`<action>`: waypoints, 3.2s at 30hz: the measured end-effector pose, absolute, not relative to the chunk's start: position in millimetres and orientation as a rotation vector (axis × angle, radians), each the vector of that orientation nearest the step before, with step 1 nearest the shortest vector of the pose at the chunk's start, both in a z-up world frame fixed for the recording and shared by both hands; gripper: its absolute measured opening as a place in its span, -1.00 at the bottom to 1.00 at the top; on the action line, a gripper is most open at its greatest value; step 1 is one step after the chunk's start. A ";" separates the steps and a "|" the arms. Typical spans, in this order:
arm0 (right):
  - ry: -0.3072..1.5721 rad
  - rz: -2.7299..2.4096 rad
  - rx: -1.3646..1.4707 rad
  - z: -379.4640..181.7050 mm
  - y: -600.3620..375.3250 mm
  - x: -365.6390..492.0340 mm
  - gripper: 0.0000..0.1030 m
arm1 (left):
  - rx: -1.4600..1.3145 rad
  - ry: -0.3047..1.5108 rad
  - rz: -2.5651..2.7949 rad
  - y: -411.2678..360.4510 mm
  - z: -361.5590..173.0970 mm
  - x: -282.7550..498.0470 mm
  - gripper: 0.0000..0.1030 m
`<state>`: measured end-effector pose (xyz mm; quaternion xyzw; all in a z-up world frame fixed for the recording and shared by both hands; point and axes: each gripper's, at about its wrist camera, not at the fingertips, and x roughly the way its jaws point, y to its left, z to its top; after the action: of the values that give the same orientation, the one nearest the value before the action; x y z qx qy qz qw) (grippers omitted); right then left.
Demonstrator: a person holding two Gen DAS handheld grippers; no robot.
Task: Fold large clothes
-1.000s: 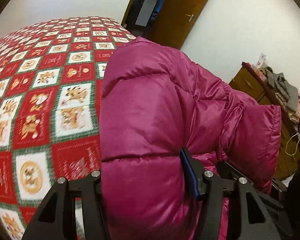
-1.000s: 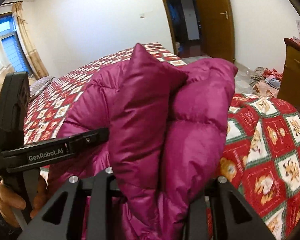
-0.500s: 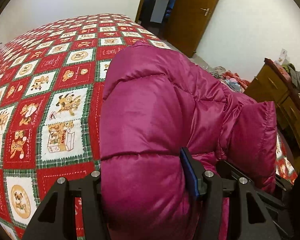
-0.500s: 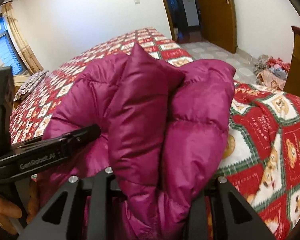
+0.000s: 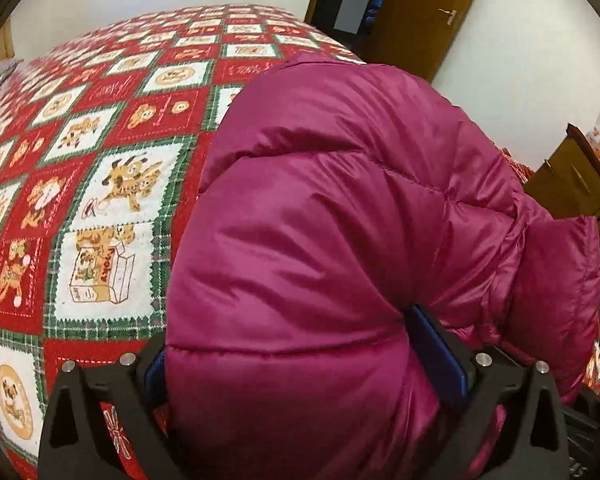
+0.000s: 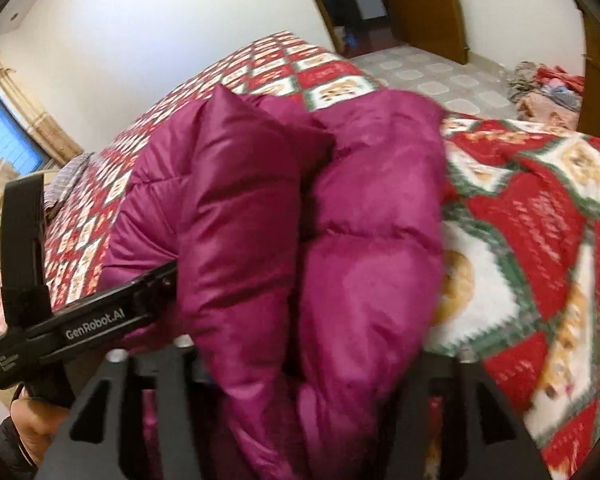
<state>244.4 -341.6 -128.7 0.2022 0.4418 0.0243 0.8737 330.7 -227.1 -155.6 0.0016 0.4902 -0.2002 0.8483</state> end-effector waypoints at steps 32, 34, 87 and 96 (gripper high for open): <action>0.959 -0.319 0.222 -117.2 -319.8 247.8 -0.19 | 0.202 0.884 -0.345 -247.3 -152.8 315.1 0.99; 0.957 -0.321 0.229 -118.4 -321.5 247.8 -0.19 | 0.201 0.888 -0.344 -248.3 -153.7 316.8 0.99; 0.758 -0.278 0.216 -52.9 -223.9 -25.4 0.79 | 0.341 0.671 -0.316 -101.9 -71.2 56.1 0.98; 0.618 -0.244 0.224 -6.7 -213.0 -58.2 0.83 | 0.296 0.561 -0.282 -82.6 -28.9 10.9 0.98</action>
<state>-58.2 -213.0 -6.7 0.1099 0.3029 -0.1197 0.9391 10.9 -82.6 -28.9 0.1450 0.2751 -0.1380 0.9403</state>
